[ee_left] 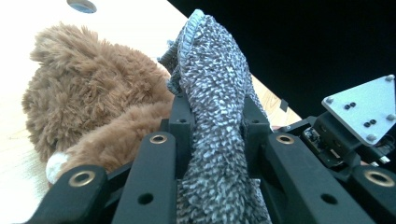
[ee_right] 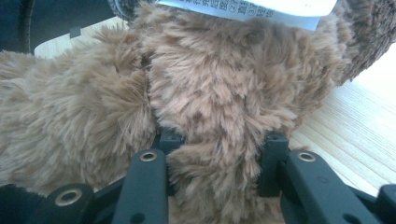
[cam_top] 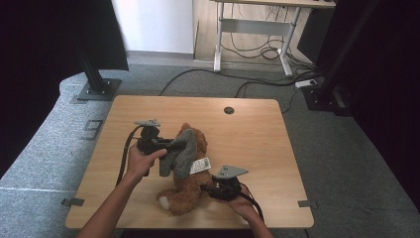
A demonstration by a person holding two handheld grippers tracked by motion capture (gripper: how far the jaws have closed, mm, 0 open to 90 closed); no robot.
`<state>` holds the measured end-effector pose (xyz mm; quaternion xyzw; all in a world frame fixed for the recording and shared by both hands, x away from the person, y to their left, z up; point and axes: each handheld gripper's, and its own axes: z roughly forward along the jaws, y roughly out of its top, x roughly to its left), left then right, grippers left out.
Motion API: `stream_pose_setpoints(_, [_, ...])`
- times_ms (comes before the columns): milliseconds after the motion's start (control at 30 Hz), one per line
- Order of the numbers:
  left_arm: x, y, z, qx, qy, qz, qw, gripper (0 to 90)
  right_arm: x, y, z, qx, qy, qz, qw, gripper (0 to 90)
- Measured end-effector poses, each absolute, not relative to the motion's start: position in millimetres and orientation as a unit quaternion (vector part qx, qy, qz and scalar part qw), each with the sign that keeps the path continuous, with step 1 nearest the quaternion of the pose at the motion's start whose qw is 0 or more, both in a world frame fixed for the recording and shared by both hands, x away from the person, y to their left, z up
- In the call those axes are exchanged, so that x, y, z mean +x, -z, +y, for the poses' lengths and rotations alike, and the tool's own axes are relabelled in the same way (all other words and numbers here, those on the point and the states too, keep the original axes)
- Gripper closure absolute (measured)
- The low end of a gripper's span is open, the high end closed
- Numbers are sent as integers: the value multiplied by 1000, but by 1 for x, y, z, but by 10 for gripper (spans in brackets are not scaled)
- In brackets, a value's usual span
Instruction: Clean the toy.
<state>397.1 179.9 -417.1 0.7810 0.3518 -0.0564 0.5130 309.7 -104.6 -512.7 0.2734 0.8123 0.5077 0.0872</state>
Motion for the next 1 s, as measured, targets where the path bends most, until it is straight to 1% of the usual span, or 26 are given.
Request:
stream_pose_setpoints(333, [405, 414, 168, 802, 29, 344, 487, 721, 311, 514, -104, 274, -506, 813, 86, 632])
stream_pose_setpoints(767, [435, 415, 140, 822, 19, 353, 447, 721, 312, 515, -104, 276, -506, 813, 82, 634])
stream_pose_setpoints(1000, [442, 418, 151, 819, 9, 373, 436, 722, 312, 514, -105, 279, -506, 812, 84, 635])
